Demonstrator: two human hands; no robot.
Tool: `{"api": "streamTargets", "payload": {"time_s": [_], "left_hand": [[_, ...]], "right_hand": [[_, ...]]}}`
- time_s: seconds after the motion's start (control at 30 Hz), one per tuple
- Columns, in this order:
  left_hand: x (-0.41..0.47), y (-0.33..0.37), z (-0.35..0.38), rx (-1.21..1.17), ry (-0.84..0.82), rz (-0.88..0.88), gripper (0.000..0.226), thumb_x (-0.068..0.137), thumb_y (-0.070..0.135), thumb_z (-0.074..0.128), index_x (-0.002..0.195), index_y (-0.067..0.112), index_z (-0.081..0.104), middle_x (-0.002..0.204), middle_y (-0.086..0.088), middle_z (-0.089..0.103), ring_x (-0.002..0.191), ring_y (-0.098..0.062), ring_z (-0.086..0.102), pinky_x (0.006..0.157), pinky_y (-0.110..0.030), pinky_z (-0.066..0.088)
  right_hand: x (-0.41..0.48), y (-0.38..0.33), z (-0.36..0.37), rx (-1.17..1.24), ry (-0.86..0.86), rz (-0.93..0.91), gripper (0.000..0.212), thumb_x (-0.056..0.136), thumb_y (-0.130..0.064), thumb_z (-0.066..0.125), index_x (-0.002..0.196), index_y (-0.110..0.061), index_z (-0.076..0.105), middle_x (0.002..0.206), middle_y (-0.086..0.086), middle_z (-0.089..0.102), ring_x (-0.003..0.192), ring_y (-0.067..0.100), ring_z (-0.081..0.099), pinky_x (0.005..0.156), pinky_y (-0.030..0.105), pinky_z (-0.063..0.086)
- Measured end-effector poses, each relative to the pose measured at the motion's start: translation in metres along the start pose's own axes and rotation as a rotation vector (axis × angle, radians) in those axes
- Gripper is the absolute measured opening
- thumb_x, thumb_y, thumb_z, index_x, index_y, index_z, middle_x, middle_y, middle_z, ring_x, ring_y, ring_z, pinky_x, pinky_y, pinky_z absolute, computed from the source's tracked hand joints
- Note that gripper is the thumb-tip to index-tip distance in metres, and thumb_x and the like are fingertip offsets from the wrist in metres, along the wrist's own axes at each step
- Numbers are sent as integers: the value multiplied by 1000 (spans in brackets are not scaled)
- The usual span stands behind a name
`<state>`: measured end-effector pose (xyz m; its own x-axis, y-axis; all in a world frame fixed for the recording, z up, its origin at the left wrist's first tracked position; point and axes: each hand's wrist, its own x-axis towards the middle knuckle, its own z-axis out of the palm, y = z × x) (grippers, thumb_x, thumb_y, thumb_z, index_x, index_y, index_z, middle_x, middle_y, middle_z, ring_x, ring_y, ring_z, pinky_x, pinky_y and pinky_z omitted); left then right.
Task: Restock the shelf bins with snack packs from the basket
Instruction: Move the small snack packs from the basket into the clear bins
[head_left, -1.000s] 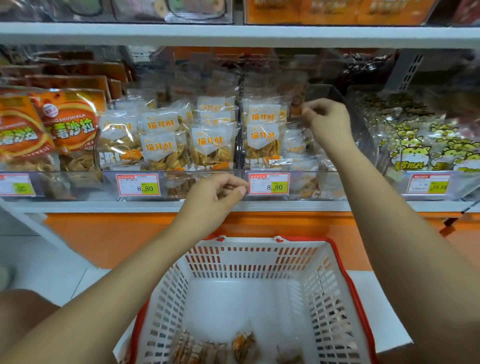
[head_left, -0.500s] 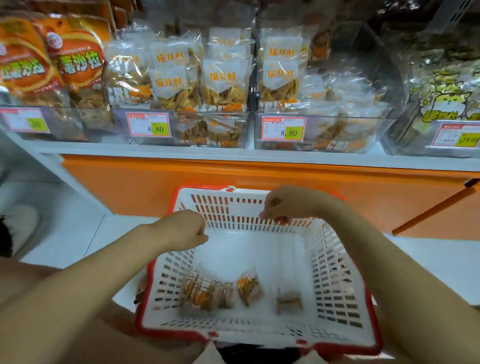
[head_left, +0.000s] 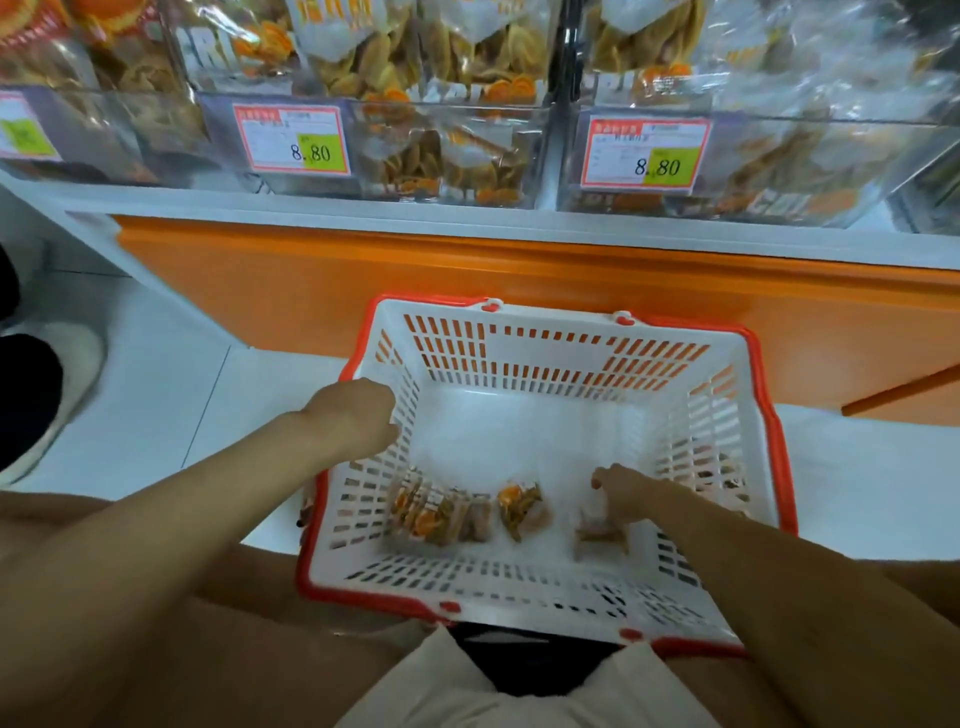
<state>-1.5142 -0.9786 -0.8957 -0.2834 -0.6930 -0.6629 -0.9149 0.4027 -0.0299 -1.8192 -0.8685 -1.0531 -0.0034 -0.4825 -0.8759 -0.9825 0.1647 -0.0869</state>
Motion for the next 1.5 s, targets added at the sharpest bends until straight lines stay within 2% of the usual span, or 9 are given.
{"api": "streamTargets", "payload": {"time_s": [0.23, 0.53, 0.6, 0.7, 0.8, 0.97, 1.13, 1.3, 1.5], "left_hand": [[12, -11, -8, -247, 81, -16, 38, 99, 23, 45, 64, 9, 45, 55, -6, 54, 57, -19, 64, 55, -24, 46], [11, -13, -10, -315, 4, -10, 33, 99, 25, 48, 76, 3, 57, 66, -14, 66, 63, -21, 70, 51, -23, 45], [10, -13, -12, -372, -39, -13, 33, 98, 25, 50, 86, -2, 63, 73, -18, 70, 66, -23, 71, 56, -25, 53], [9, -10, -17, -388, -62, 0, 34, 97, 28, 52, 82, 0, 64, 78, -14, 70, 63, -19, 66, 61, -25, 53], [8, 2, -24, -480, -34, 60, 35, 94, 37, 56, 81, 6, 64, 85, -12, 69, 71, -16, 63, 66, -23, 50], [-13, 33, -42, -1214, -142, 86, 67, 83, 62, 52, 126, 10, 51, 114, -12, 64, 99, -22, 68, 87, -31, 55], [-32, 46, -57, -1719, -248, 200, 46, 84, 36, 62, 116, 2, 60, 102, -19, 71, 91, -22, 71, 74, -26, 59], [-41, 40, -74, -1704, 6, 288, 18, 86, 6, 63, 104, 4, 64, 90, -12, 74, 79, -17, 72, 69, -24, 59], [-51, 39, -94, -1507, 218, 368, 34, 81, 1, 70, 112, 12, 63, 95, -7, 74, 85, -19, 72, 71, -26, 59]], "right_hand": [[11, 8, 1, -18, -72, 17, 42, 87, -18, 65, 126, -5, 57, 130, 10, 55, 113, 23, 56, 93, 28, 45], [-9, -12, -13, 21, -77, -51, 28, 89, -13, 61, 116, -6, 66, 80, -4, 54, 66, 10, 49, 57, 17, 40], [-18, -17, -29, 43, -10, -76, 26, 89, -10, 60, 114, -5, 67, 82, -3, 56, 60, 7, 46, 52, 13, 37], [-38, -23, -63, 62, 143, -166, 18, 88, -13, 63, 105, -9, 69, 99, 1, 60, 82, 13, 50, 67, 19, 39], [-70, -35, -99, 165, 412, -282, 5, 87, -15, 65, 88, -19, 61, 84, -9, 55, 84, 12, 53, 72, 19, 36], [-140, -68, -142, 376, 669, -479, 12, 85, -20, 70, 91, -27, 61, 88, -15, 56, 78, 0, 54, 64, 9, 38], [-181, -91, -153, 355, 1053, -648, 13, 77, -23, 77, 82, -23, 65, 92, -12, 62, 84, 2, 54, 72, 13, 42], [-204, -87, -165, 693, 693, -741, 54, 67, -23, 83, 114, -27, 58, 126, -15, 54, 113, 2, 55, 93, 20, 48], [-202, -80, -174, 1115, 525, -625, 46, 80, -10, 73, 123, -20, 59, 102, 4, 73, 88, 21, 72, 85, 40, 57]]}}
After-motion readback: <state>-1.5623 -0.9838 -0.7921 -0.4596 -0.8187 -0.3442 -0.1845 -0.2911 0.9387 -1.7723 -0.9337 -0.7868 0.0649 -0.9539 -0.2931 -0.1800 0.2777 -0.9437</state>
